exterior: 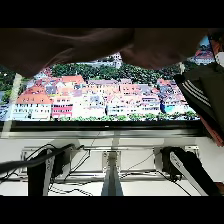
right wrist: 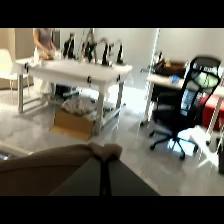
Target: Fold the clothes and pants, and hang the long-sleeved shirts on hangers.
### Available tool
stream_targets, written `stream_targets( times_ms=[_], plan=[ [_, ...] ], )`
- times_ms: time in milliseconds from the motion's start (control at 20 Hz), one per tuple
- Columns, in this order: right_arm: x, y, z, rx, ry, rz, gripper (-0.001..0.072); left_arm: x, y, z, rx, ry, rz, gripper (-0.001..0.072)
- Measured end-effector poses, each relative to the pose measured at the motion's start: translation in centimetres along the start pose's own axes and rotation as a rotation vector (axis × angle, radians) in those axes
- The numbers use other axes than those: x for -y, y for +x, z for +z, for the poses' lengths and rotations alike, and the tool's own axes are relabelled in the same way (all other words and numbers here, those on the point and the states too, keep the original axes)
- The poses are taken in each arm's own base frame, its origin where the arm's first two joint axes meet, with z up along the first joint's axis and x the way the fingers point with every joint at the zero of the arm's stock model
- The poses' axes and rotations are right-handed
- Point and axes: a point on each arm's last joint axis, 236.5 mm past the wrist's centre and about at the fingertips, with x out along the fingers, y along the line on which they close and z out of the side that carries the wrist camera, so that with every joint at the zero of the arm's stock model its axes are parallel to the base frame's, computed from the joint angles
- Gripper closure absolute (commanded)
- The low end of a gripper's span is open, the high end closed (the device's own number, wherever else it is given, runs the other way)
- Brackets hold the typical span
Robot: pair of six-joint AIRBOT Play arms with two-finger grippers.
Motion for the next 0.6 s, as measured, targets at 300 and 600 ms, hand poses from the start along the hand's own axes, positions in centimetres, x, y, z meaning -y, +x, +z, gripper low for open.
stream_targets(
  times_ms=[300, 600],
  plan=[
    [0.8, 0.7, -1.5, -0.055, -0.006, -0.018, 0.0701, -1.4, 1.4, -5.3, -0.186, -0.066, 0.014, 0.0693],
    [3.2, 11.1, -23.0, -0.64, 0.221, 0.095, 0.07, -0.4, 7.3, -28.9, -0.79, -0.281, -0.214, 0.0692]
  ],
)
